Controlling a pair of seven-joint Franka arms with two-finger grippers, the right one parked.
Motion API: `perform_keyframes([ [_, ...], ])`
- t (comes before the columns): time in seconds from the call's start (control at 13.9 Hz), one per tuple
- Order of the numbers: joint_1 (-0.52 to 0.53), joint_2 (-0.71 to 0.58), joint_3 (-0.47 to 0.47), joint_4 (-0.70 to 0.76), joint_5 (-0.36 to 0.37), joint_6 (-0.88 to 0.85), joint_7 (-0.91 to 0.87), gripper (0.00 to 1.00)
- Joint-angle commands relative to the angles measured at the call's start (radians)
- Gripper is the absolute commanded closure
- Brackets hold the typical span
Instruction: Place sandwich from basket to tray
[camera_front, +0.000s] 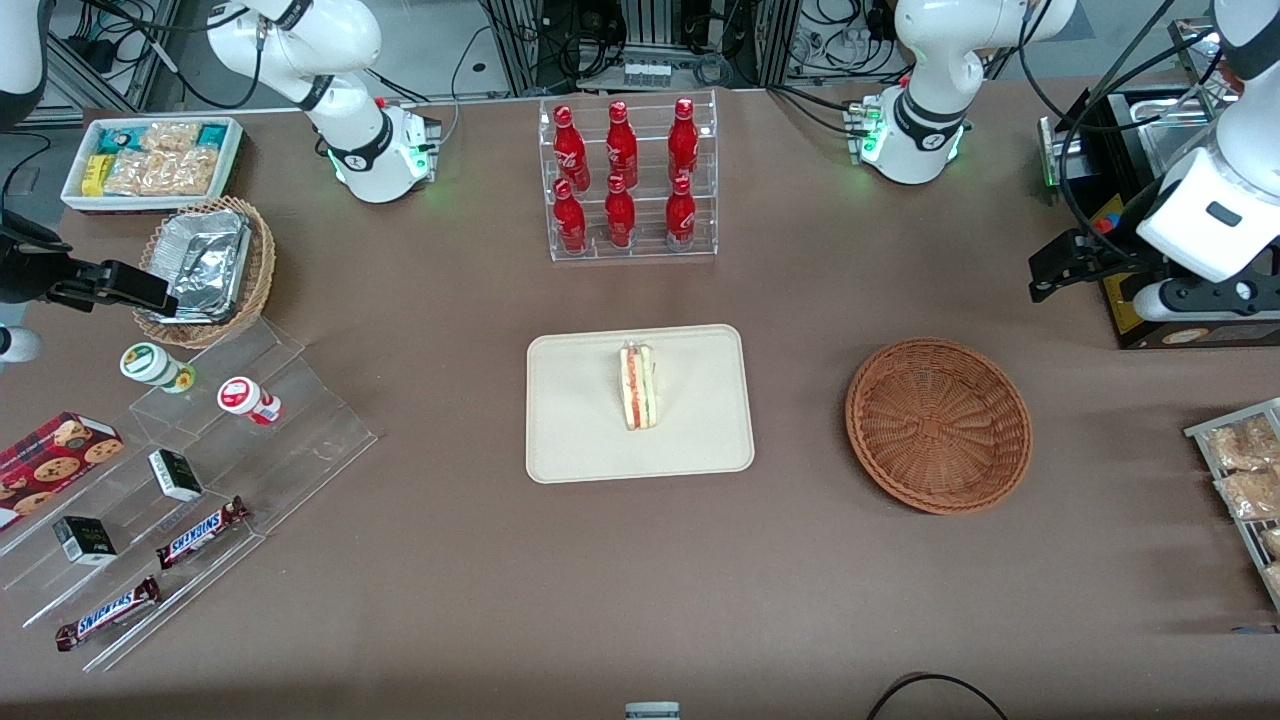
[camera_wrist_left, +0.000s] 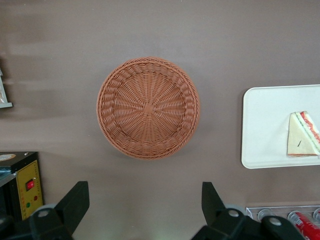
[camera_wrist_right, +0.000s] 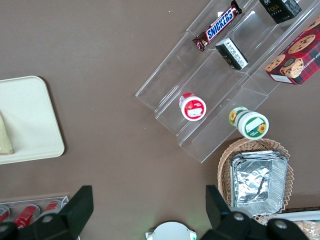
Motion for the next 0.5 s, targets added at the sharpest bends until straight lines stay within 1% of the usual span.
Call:
perform_keyframes([
  [0.0,-0.05,-0.036,0.063,-0.023,0.011,-0.025,0.029,0.01],
  [0.36,-0.055,-0.024,0.069,-0.008,0.009,-0.025,0.027,0.01],
  [0.43,-0.065,-0.02,0.091,-0.008,0.011,-0.027,0.032,0.01],
])
